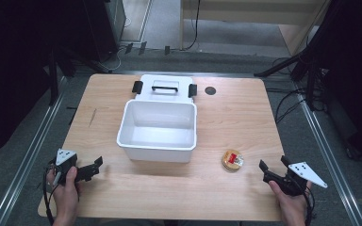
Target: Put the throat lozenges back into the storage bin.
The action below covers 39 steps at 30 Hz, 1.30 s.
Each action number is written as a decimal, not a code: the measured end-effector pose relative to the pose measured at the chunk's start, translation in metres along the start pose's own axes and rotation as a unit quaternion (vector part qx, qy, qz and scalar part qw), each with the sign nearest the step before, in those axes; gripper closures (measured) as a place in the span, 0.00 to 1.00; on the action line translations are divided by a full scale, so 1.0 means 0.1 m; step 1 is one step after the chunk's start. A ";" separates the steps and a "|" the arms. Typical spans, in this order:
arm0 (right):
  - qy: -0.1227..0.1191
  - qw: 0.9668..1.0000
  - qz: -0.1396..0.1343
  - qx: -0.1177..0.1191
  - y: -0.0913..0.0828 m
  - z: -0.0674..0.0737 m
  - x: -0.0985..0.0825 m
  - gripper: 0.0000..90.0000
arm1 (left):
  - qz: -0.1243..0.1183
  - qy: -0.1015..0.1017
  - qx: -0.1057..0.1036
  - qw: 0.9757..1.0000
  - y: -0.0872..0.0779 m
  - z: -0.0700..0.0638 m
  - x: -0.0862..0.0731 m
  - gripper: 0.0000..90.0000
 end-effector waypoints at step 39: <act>-0.200 0.949 0.243 0.015 0.28 0.26 0.60 0.18 | -0.003 0.000 -0.005 1.000 0.00 0.00 0.00 0.00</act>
Point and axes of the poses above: each handheld gripper's, and its own axes: y roughly forward along the jaws, x roughly out of its top, z roughly to its left, the point moved 2 cm from there along y, roughly forward along the jaws, and after that the axes turned 5 degrees about -y, right-handed, at the moved point
